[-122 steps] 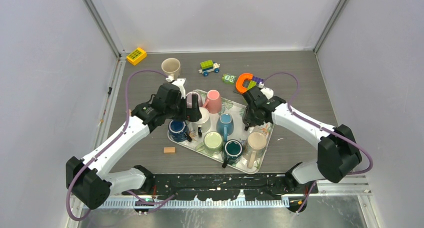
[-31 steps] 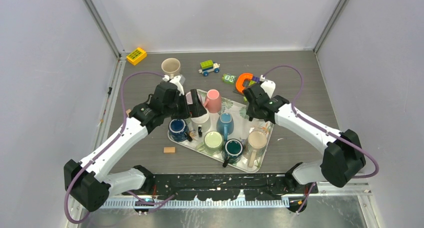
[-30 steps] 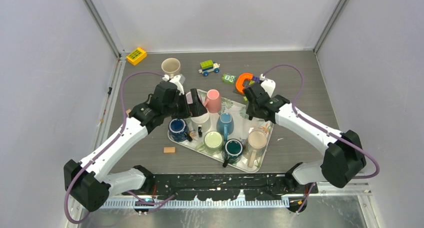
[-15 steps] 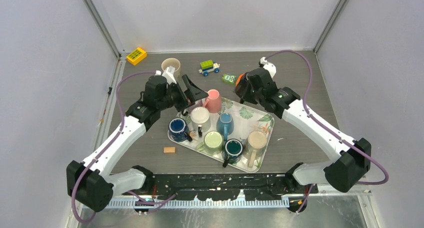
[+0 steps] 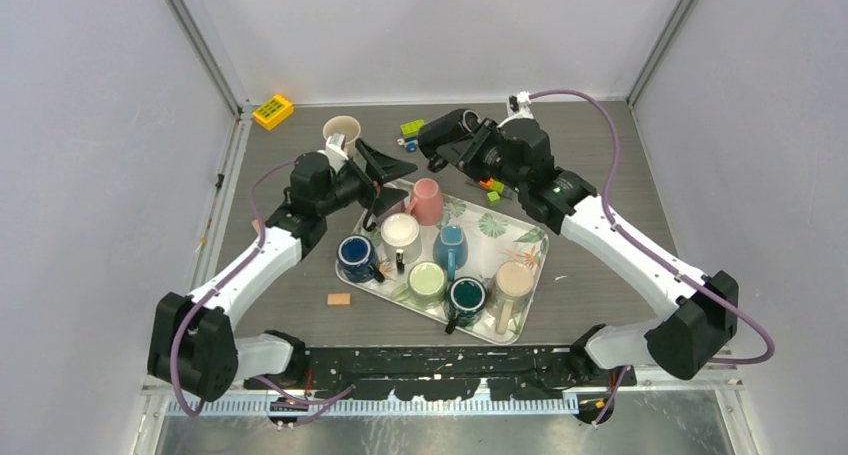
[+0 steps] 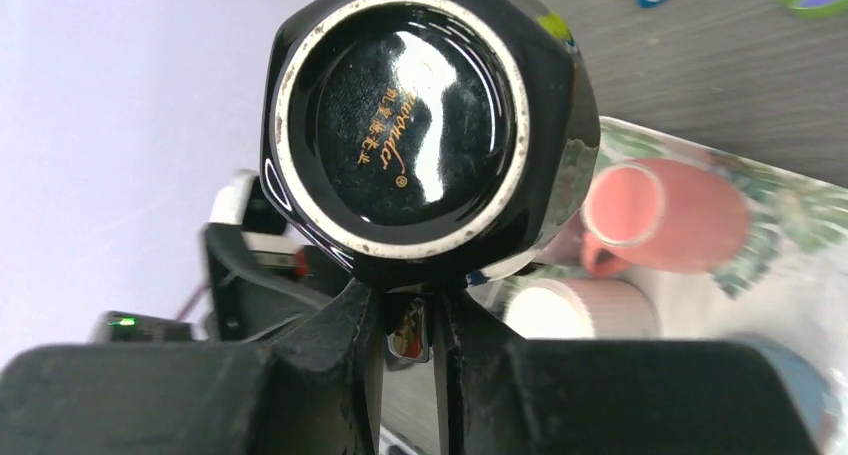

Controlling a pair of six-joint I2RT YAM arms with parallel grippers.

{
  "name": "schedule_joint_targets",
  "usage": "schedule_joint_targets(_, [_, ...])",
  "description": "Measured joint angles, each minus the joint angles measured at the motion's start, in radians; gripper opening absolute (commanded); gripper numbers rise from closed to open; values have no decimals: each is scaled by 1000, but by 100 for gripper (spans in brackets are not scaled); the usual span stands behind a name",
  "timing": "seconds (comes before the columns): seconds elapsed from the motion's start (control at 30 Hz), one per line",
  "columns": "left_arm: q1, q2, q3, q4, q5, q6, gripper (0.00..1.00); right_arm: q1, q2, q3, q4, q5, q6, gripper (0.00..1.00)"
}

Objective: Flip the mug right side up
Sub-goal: Turn over the cup on the tray.

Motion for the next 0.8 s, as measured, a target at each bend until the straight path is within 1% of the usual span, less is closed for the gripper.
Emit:
schedule_joint_targets(0.17, [6, 55, -56, 198, 8, -180, 76, 6, 32, 0, 137, -56, 75, 1])
schedule_joint_targets(0.37, [11, 92, -97, 382, 2, -333, 70, 8, 70, -5, 239, -70, 136, 1])
schedule_joint_targets(0.57, [13, 92, -107, 500, -16, -414, 67, 16, 85, -30, 299, -95, 180, 1])
schedule_joint_targets(0.8, [13, 92, -139, 542, -41, -447, 57, 26, 85, -42, 325, -110, 207, 1])
